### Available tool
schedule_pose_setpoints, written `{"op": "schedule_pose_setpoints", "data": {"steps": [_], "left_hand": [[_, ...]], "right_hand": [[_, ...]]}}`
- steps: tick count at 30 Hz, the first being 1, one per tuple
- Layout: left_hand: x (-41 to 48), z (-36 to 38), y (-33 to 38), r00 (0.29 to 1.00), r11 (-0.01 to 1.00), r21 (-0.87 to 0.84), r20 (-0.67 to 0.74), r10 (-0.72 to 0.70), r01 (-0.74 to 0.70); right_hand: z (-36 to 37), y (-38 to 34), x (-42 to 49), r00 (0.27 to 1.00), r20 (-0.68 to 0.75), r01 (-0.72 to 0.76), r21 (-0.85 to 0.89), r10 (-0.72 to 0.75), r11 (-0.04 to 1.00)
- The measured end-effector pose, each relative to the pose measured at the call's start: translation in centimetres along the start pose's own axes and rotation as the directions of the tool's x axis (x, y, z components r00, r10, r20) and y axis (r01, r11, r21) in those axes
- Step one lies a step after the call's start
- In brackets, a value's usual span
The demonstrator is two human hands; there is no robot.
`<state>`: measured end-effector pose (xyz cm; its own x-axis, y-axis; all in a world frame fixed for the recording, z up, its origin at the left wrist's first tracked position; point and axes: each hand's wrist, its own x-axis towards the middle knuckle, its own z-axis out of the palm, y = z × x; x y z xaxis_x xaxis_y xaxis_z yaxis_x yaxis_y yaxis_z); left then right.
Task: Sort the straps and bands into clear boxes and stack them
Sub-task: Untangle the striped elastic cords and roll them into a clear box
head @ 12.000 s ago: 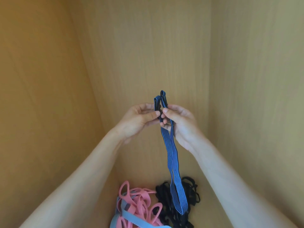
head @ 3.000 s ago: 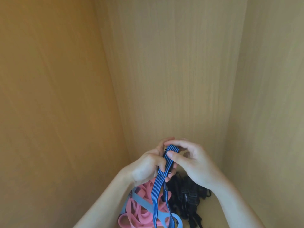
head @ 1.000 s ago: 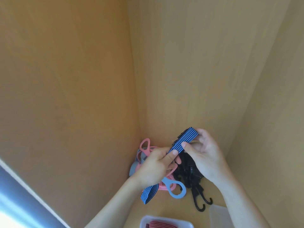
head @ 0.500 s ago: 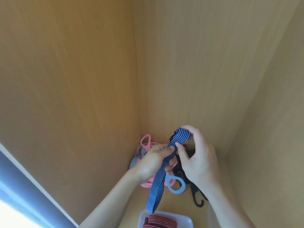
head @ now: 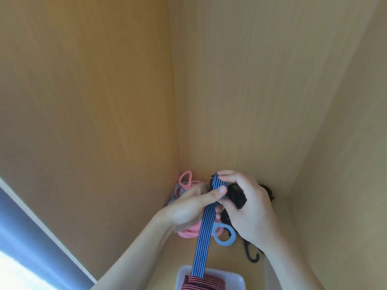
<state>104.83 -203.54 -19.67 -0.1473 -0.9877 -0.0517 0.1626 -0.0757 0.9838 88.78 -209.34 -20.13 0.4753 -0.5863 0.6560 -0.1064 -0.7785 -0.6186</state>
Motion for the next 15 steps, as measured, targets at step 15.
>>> {"op": "schedule_pose_setpoints", "data": {"steps": [15], "left_hand": [[-0.2, -0.6, -0.9, 0.994, 0.999, -0.054, 0.108, -0.003, 0.009]], "right_hand": [[-1.1, 1.4, 1.1, 0.836, 0.351, -0.546, 0.46, 0.421, 0.7]]}}
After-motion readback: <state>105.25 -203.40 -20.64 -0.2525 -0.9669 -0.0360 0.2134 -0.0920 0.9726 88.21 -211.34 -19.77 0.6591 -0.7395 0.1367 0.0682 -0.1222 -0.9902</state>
